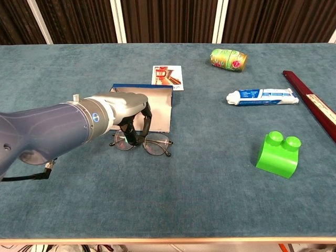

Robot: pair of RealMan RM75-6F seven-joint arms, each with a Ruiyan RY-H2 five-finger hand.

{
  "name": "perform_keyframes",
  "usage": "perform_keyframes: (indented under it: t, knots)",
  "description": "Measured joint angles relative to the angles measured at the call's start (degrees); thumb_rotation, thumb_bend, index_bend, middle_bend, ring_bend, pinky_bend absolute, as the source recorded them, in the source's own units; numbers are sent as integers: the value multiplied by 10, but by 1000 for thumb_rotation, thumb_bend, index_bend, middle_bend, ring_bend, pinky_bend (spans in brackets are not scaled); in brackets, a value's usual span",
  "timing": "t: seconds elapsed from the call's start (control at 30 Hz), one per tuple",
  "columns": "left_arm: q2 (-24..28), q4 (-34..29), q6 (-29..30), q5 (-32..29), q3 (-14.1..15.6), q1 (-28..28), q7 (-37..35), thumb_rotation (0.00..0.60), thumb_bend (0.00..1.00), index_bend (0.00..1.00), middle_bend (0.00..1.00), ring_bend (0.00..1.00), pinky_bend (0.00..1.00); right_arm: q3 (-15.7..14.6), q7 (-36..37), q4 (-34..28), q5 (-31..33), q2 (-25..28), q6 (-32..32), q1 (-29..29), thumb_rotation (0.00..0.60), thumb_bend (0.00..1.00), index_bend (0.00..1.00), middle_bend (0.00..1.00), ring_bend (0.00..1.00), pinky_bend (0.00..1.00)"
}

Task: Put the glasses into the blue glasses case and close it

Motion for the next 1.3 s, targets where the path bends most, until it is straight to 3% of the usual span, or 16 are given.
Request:
perform_keyframes:
  t: [0.4, 0.8, 1.3]
  knots:
    - [2, 6, 11, -3, -7, 1, 12, 600, 424, 568, 103, 0, 0, 0, -1, -3, 3, 0, -2, 0, 600, 62, 0, 0, 0, 226]
    - [-21, 35, 33, -35, -51, -27, 51, 600, 427, 568, 102, 0, 0, -1, -6, -4, 8, 2, -6, 1, 600, 62, 0, 0, 0, 226]
    - [-69, 181, 22, -71, -104, -67, 82, 600, 427, 569, 77, 0, 0, 0, -9, -9, 17, 5, -11, 2, 600, 62, 0, 0, 0, 226]
